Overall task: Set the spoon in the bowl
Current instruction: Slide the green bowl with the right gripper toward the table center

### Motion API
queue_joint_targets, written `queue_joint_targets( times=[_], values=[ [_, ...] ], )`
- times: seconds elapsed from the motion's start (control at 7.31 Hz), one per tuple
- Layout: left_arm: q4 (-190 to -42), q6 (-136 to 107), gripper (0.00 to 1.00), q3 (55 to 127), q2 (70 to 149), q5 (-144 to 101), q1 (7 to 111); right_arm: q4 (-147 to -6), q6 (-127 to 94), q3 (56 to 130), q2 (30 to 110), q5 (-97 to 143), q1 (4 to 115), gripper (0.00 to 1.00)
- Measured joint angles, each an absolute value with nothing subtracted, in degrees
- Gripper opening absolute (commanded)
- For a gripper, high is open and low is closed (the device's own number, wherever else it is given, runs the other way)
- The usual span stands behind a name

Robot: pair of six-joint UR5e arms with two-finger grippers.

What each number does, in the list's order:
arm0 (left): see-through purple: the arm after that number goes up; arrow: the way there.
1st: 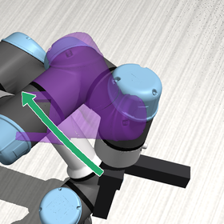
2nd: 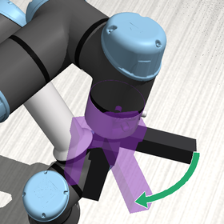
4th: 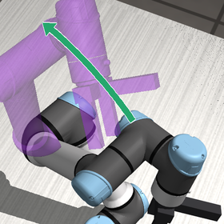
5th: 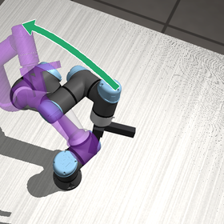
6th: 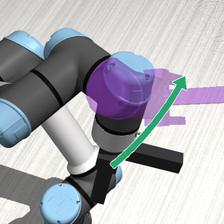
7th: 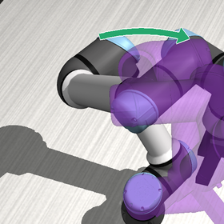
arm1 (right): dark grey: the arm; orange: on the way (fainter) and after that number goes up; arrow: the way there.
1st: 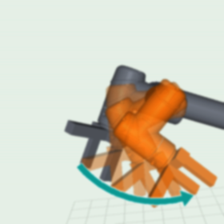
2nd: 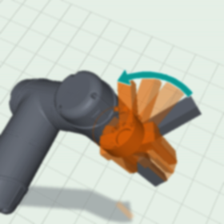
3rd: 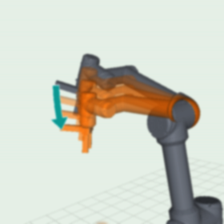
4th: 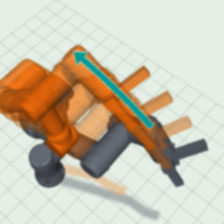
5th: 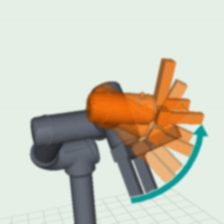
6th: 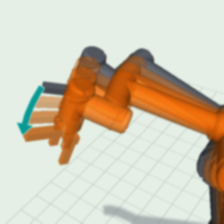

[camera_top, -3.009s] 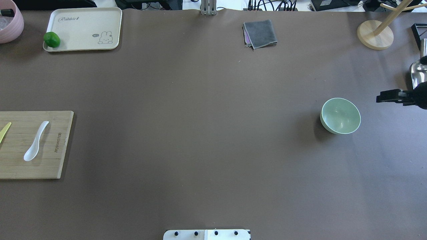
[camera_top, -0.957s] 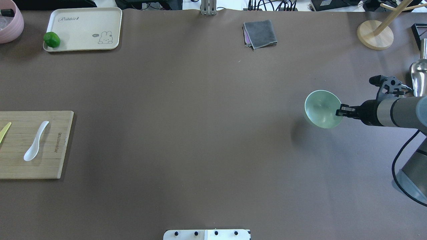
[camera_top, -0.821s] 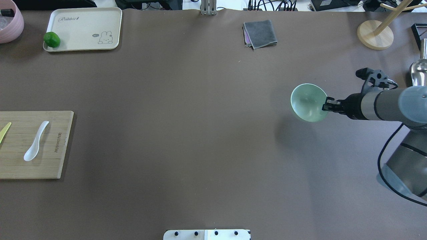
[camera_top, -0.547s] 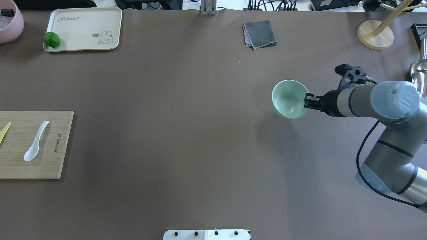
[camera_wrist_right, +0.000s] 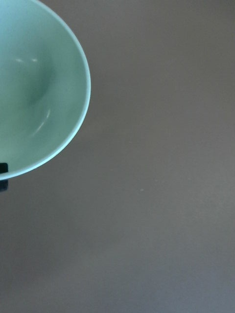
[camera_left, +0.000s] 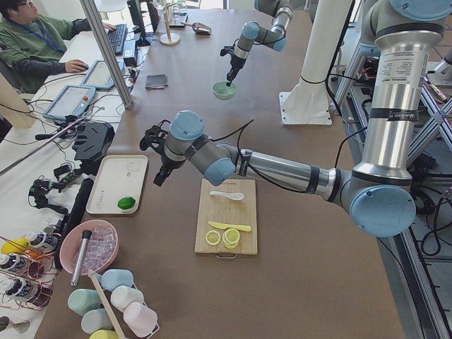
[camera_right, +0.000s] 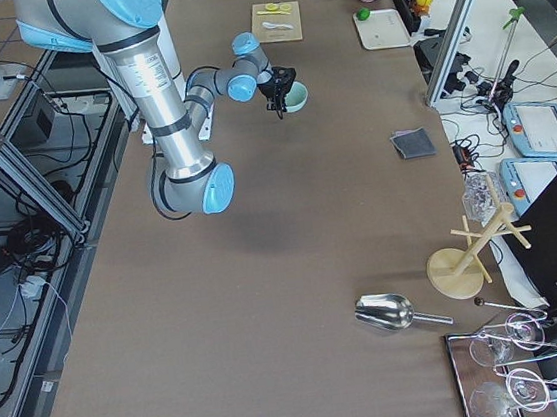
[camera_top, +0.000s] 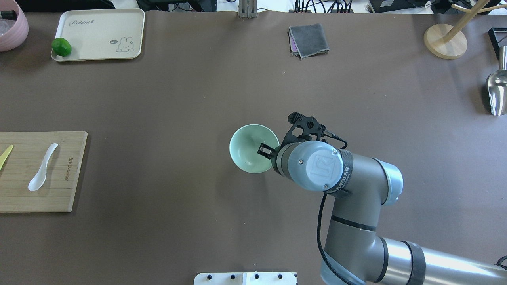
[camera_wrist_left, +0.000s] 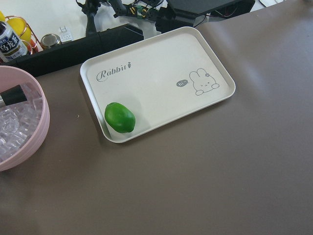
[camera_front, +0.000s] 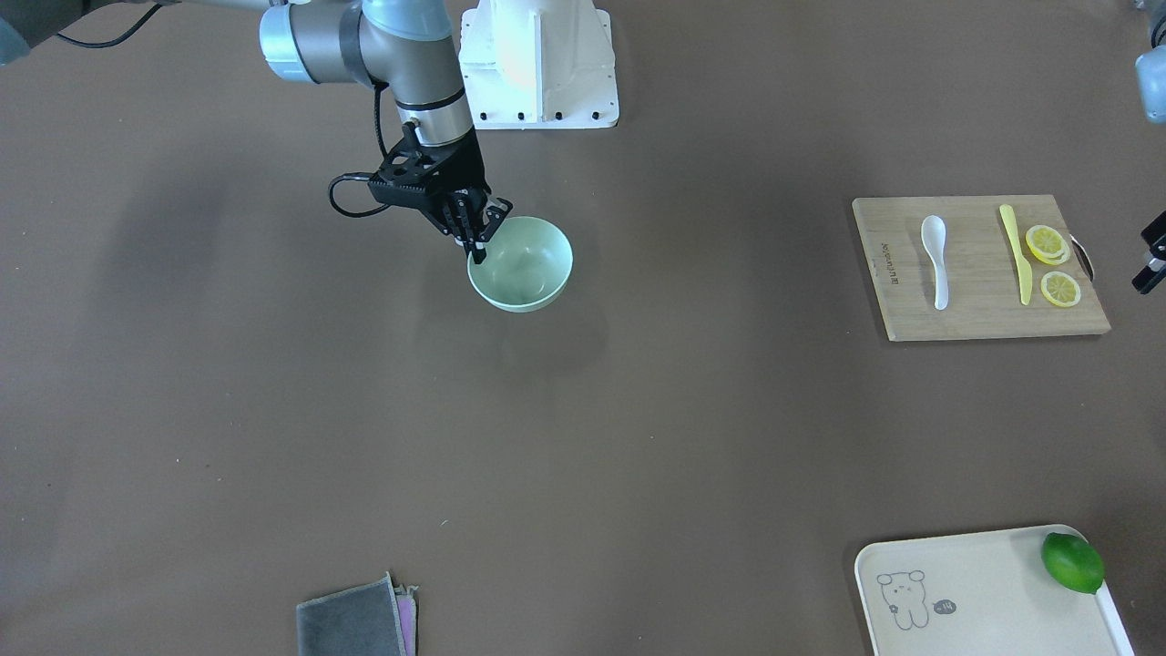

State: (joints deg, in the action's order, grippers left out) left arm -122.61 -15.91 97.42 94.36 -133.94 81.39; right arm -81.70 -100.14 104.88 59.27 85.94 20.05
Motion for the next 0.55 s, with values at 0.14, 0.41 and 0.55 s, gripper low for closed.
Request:
queue_joint_targets(
  times=[0.14, 0.41, 0.55],
  values=[
    [-122.6, -15.9, 0.98, 97.4, 94.3, -133.9, 81.4, -82.0, -100.5, 104.6, 58.9, 84.8, 18.6, 0.64],
    [-122.6, -15.9, 0.98, 97.4, 94.3, -134.0, 81.4, -82.2, -100.4, 103.8, 58.7, 83.8, 17.7, 0.99],
    [-122.6, -15.9, 0.98, 97.4, 94.3, -134.0, 81.4, -82.2, -100.2, 103.4, 58.5, 83.2, 17.6, 1.0]
  ],
)
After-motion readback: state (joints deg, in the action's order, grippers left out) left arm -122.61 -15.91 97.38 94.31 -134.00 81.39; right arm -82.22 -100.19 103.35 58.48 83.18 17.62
